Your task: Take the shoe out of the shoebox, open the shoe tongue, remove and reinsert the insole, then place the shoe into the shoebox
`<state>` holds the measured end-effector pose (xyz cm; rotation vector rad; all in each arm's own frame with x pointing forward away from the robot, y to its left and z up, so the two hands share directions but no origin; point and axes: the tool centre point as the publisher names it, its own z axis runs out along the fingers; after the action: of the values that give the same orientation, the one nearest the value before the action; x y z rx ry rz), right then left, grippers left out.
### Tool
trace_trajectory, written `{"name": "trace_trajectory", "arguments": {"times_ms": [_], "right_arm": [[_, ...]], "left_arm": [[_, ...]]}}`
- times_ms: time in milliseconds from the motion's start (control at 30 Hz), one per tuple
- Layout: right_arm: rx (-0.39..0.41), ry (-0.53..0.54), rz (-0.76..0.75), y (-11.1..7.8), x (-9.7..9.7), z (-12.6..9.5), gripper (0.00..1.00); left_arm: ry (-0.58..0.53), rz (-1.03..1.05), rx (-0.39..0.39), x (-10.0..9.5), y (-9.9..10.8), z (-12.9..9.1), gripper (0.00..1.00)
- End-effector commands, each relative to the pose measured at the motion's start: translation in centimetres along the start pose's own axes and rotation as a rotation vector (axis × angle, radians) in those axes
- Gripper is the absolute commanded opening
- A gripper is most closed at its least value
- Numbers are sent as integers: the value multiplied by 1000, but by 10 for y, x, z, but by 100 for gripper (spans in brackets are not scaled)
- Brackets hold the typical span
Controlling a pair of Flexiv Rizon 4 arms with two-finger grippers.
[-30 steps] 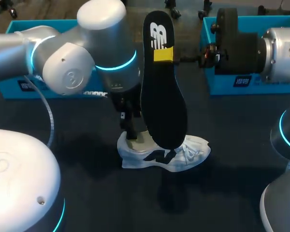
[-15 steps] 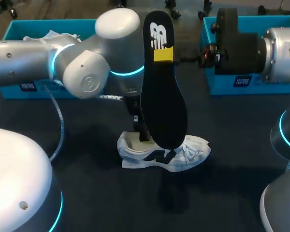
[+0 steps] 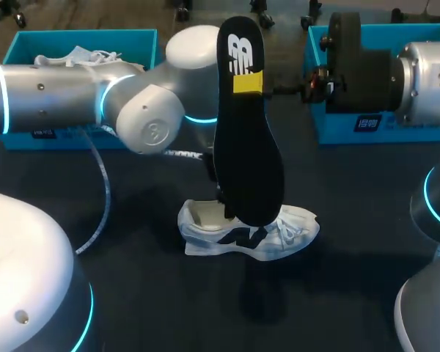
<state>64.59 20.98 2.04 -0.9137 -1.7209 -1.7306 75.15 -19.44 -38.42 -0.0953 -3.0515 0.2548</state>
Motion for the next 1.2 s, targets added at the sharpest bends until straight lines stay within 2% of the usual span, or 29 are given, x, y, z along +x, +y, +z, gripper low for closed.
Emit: {"name": "trace_trajectory", "arguments": {"times_ms": [33, 100, 133, 167, 333, 567, 767, 933, 1100, 1200], "right_arm": [[0, -3, 1, 1, 0, 5, 0], [0, -3, 1, 1, 0, 5, 0], [0, -3, 1, 1, 0, 5, 0], [0, -3, 1, 1, 0, 5, 0], [0, -3, 1, 1, 0, 5, 0], [0, -3, 1, 1, 0, 5, 0], [0, -3, 1, 1, 0, 5, 0], [0, -3, 1, 1, 0, 5, 0], [0, -3, 1, 1, 0, 5, 0], [0, -3, 1, 1, 0, 5, 0]], "left_arm": [[13, 3, 0, 2, -4, 6, 50], [21, 8, 0, 5, -4, 9, 40], [23, 9, 0, 6, -4, 9, 2], [25, 10, -1, 7, -4, 10, 0], [35, 16, -4, 7, -1, 12, 0], [101, 108, 3, 6, 2, 1, 0], [238, 317, -73, 6, 7, -4, 0], [347, 568, -123, 5, 12, -22, 0], [306, 809, -194, -6, 14, -39, 0], [314, 932, -207, -10, 14, -47, 0]]}}
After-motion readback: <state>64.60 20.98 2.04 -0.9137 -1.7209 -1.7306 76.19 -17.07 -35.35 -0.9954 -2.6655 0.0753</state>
